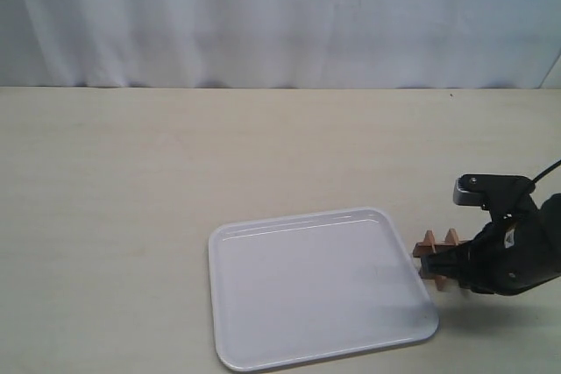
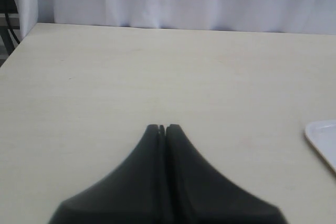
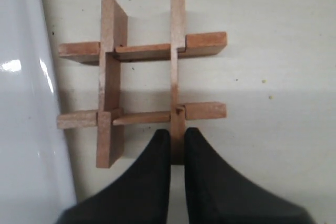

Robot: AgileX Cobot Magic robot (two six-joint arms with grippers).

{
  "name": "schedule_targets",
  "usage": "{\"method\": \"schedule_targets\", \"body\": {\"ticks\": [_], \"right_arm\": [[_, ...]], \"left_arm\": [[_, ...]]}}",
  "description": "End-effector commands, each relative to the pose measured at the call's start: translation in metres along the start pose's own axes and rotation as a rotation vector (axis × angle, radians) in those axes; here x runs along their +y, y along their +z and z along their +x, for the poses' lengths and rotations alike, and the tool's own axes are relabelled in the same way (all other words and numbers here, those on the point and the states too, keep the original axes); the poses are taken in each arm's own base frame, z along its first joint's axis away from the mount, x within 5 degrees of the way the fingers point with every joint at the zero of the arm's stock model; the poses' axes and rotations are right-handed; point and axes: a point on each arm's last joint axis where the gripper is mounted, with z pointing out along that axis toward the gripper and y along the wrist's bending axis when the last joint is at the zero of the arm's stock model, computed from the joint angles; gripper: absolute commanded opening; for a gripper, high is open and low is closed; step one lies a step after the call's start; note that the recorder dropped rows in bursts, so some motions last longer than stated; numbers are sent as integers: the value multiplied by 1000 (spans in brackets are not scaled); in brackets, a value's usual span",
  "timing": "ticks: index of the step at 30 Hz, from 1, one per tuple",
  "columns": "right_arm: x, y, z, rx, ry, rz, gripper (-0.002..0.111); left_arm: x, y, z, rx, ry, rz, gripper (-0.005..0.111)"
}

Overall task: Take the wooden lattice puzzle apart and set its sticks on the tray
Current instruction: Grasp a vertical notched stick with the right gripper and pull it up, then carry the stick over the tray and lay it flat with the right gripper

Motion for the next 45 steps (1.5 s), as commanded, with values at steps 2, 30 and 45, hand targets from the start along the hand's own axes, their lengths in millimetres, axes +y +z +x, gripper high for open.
{"method": "schedule_targets", "body": {"ticks": [2, 30, 45], "right_arm": [[-2, 1, 0, 1, -10, 6, 5], [28, -64, -21, -292, -94, -98, 5], [156, -79, -35, -119, -641, -154, 5]], "left_arm": [[0, 0, 0, -1, -1, 0, 0], [0, 0, 0, -4, 2, -1, 0], [0, 0, 0, -4, 2, -1, 0]]}}
